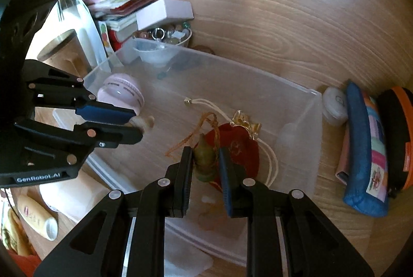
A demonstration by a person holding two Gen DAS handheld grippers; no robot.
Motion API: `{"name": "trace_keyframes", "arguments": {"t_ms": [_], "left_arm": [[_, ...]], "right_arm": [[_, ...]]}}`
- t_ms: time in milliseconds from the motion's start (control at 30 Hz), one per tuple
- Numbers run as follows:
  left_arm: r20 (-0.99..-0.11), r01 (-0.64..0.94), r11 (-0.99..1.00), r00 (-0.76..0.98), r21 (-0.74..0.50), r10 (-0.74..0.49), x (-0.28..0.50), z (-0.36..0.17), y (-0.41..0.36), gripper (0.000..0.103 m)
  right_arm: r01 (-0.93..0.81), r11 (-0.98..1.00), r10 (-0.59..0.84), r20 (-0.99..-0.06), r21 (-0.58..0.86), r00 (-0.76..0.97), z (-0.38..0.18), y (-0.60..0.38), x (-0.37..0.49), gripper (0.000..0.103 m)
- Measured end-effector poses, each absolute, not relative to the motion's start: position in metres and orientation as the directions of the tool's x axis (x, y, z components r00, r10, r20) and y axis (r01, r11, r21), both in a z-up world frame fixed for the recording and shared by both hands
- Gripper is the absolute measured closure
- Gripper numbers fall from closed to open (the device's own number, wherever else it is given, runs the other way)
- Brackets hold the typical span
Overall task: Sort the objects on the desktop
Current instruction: 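Open both tools to release the seashell and gourd into the box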
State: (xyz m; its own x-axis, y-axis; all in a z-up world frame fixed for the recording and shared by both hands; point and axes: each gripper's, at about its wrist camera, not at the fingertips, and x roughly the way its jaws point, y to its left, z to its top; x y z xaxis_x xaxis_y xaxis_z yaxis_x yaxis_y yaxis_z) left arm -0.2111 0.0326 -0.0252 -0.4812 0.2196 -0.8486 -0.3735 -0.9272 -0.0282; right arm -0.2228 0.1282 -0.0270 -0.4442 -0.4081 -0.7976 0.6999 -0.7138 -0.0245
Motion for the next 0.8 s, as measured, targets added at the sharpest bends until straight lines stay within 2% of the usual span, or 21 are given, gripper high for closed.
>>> {"name": "trace_keyframes", "arguments": {"t_ms": [133,200,333,467,600,700,800], "left_arm": [[-0.849,-0.370,-0.929,-0.481,-0.029,0.218,-0.212,-0.026,0.032,0.088],[-0.846,-0.371,-0.929,-0.490,-0.015,0.209,-0.211,-0.025,0.031,0.088],[-0.840,-0.376,-0.926,-0.497,-0.016,0.217,-0.208,-0.023,0.030,0.086],[-0.819,-0.373,-0.926,-0.512,-0.059,0.259,-0.201,-0.014,0.026,0.065],[-0.799,-0.365,-0.929,-0.541,-0.059,0.263,-0.191,-0.005,0.026,0.062],[-0.787,-0.350,-0.936,-0.566,-0.039,0.245,-0.182,0.001,0.025,0.052],[-0.768,-0.336,-0.942,-0.608,0.018,0.203,-0.170,0.007,0.026,0.045]], "right_arm": [[0.701,-0.713,-0.409,-0.802,-0.017,-0.435,-0.027,0.127,-0.225,0.083],[0.695,-0.718,-0.404,-0.801,-0.022,-0.443,-0.027,0.127,-0.227,0.076],[0.689,-0.725,-0.407,-0.794,-0.020,-0.451,-0.026,0.129,-0.226,0.069],[0.682,-0.731,-0.427,-0.779,-0.001,-0.459,-0.021,0.135,-0.220,0.062],[0.667,-0.745,-0.446,-0.754,0.015,-0.482,-0.012,0.147,-0.212,0.049],[0.649,-0.761,-0.451,-0.729,0.012,-0.515,-0.004,0.157,-0.203,0.036],[0.629,-0.778,-0.437,-0.710,-0.010,-0.552,0.003,0.166,-0.195,0.031]]}}
